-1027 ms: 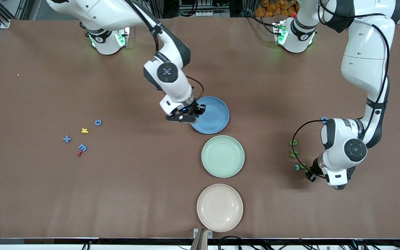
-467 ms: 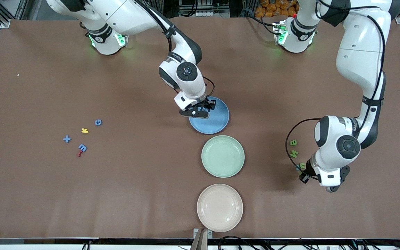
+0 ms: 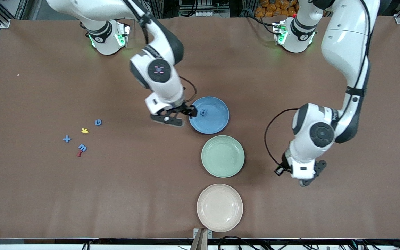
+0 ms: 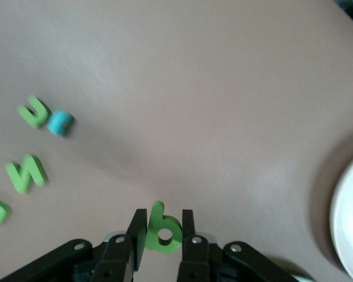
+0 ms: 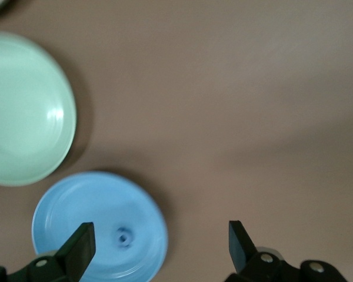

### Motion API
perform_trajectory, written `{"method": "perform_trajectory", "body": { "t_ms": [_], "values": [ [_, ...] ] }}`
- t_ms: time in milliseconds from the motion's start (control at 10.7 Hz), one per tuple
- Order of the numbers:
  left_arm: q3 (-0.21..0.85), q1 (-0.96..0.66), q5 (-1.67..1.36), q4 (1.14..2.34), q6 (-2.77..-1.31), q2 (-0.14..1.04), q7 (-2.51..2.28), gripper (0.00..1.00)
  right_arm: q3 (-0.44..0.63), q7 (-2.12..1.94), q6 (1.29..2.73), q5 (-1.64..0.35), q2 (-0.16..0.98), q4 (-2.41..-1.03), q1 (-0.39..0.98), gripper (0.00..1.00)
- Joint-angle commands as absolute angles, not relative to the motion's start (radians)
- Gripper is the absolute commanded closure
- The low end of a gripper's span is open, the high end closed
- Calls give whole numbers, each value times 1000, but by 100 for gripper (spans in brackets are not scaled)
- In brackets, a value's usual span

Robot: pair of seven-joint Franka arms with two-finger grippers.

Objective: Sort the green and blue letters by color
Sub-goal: 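Carry the green 'b' to the green plate while the right gripper returns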

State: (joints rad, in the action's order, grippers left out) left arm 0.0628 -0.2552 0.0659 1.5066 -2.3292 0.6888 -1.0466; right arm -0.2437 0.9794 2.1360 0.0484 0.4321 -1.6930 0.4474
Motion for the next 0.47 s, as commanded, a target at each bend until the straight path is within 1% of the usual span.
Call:
{"method": "perform_trajectory", "body": {
  "t_ms": [0,187,280,373],
  "values": [
    [57,-331,81,1525,-2322,676,-1126,100,-256,832,2057,60,270,-1829,274,0],
    [58,-366,80,1525,-2324,681,-1152,100,-256,619,2065,57,156,-1975,130,0],
    [69,-373,80,1525,-2330,684,-1163,100,-256,518,2063,55,114,-2027,64,0],
    [87,-380,80,1525,-2341,692,-1175,100,-255,432,2062,55,95,-2067,7,0]
  ]
}}
